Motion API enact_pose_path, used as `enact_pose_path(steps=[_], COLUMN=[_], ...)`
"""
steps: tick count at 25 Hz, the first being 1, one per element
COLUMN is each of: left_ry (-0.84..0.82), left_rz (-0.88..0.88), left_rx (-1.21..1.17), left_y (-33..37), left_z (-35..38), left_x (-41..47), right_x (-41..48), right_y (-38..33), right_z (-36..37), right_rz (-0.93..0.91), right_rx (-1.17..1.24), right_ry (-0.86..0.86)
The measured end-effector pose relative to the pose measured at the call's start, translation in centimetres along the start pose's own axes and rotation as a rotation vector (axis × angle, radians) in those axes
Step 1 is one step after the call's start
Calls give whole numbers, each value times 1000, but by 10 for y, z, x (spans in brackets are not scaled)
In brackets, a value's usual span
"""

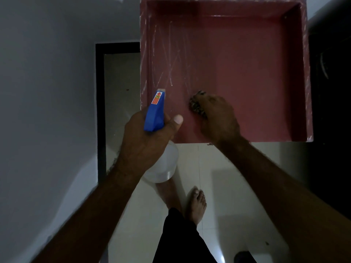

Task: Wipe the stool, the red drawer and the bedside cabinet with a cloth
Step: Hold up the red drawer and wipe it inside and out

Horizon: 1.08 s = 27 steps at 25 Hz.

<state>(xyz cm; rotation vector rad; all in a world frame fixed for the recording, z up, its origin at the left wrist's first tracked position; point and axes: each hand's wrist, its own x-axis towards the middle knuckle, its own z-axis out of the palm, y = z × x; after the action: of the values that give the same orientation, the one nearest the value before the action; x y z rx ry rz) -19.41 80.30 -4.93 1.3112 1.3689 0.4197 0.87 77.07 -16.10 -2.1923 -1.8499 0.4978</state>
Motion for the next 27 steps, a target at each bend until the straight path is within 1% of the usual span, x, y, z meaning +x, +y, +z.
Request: enact_pose_path(steps=[1, 2, 3, 6, 7, 8, 11, 12, 13, 16, 17, 18, 21, 22, 23, 24, 27], left_ry=[4, 8, 8, 6, 7, 7, 2, -3, -8, -21, -25, -28, -29, -29, -28, -28, -24], left_rz=[1, 1, 1, -4, 2, 11, 13, 6, -1, -3, 3, 7, -5, -14, -18, -16, 1], left_rx=[-4, -2, 1, 5, 4, 5, 2, 4, 3, 3, 4, 3, -13, -17, -20, -24, -31], left_y=[1, 2, 2, 2, 3, 3, 7, 8, 8, 10, 11, 11, 12, 12, 12, 12, 16], left_z=[-1, -2, -3, -4, -4, -5, -7, -8, -9, -9, -9, -9, -11, -12, -13, -13, -15], left_x=[1, 3, 5, 12, 14, 15, 20, 22, 25, 28, 28, 29, 31, 32, 32, 32, 30], right_x=[5, 8, 9, 5, 6, 9, 21, 23, 23, 13, 13, 15, 28, 32, 35, 35, 25], right_y=[2, -2, -8, -18, -15, -10, 2, -1, -8, -20, -18, -11, 12, 16, 14, 6, -14], right_z=[-2, -2, -1, 6, 5, 4, 0, 2, 6, 14, 10, 7, -8, -9, -9, -7, -2], right_rz=[62, 77, 51, -132, -155, -139, 37, 55, 29, -190, -217, -199, 10, 49, 49, 16, -162], right_rx=[-17, -23, -20, 4, 10, 11, -4, -4, 4, 34, 42, 48, 20, 9, 6, 8, 17], right_ry=[28, 39, 29, -15, -12, 6, 104, 122, 109, 4, -23, -20, 87, 107, 100, 78, -42])
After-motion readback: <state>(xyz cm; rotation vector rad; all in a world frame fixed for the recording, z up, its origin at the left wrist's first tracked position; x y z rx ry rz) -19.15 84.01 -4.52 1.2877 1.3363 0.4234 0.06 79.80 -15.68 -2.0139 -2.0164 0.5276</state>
